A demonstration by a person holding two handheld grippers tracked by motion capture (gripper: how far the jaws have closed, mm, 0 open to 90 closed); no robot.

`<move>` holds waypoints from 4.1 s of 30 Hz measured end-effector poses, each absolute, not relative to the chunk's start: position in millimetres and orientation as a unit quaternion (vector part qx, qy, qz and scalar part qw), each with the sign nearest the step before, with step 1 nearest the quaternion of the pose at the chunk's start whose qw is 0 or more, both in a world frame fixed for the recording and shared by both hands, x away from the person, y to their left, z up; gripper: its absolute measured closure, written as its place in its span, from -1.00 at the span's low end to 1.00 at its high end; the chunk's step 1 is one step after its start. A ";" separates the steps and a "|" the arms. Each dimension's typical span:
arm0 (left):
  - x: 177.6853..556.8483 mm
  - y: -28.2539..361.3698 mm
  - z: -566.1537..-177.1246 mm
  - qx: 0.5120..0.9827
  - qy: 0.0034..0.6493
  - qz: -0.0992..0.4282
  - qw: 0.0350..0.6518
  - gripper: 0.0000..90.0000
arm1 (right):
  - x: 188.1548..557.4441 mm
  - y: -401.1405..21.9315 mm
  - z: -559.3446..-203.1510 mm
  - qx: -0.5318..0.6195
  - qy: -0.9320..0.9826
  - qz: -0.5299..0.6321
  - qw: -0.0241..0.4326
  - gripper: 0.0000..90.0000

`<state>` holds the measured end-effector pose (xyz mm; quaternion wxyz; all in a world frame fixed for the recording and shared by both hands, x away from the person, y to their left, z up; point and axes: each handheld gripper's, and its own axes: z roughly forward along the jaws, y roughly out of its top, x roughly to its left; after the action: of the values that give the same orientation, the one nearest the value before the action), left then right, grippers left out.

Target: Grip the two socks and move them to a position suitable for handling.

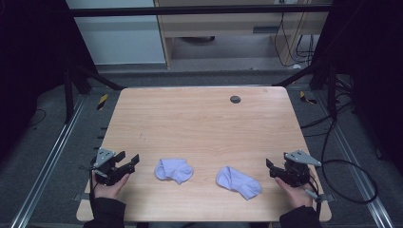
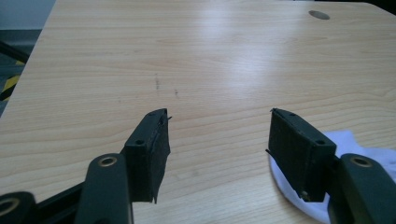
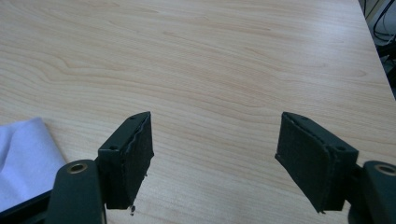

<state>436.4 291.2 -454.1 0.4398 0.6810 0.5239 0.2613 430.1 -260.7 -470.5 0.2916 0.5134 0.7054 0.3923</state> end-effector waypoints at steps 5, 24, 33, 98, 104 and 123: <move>432.1 276.0 -451.0 0.692 0.507 0.253 0.447 -0.23 | 425.2 -255.5 -466.8 0.501 0.711 0.400 0.289 -0.44; 432.1 227.4 -435.9 0.715 0.463 0.242 0.464 -0.14 | 426.7 -224.7 -437.7 0.443 0.743 0.423 0.272 -0.40; 438.3 199.0 -428.8 0.724 0.444 0.233 0.474 -0.09 | 429.8 -215.9 -422.4 0.427 0.751 0.425 0.271 -0.26; 433.9 40.0 -501.4 0.824 0.385 0.138 0.392 0.43 | 380.4 -191.4 -493.1 0.350 0.851 0.364 0.142 0.50; 433.9 39.2 -503.6 0.825 0.385 0.137 0.390 0.57 | 382.2 -190.7 -496.7 0.349 0.856 0.356 0.135 0.52; 432.8 38.2 -503.4 0.825 0.381 0.127 0.398 0.96 | 381.3 -195.4 -479.0 0.361 0.825 0.410 0.144 0.88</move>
<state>432.8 38.2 -503.4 0.3979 0.8248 0.3811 0.1270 381.3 -195.4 -479.0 0.1438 0.3607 0.8254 0.4098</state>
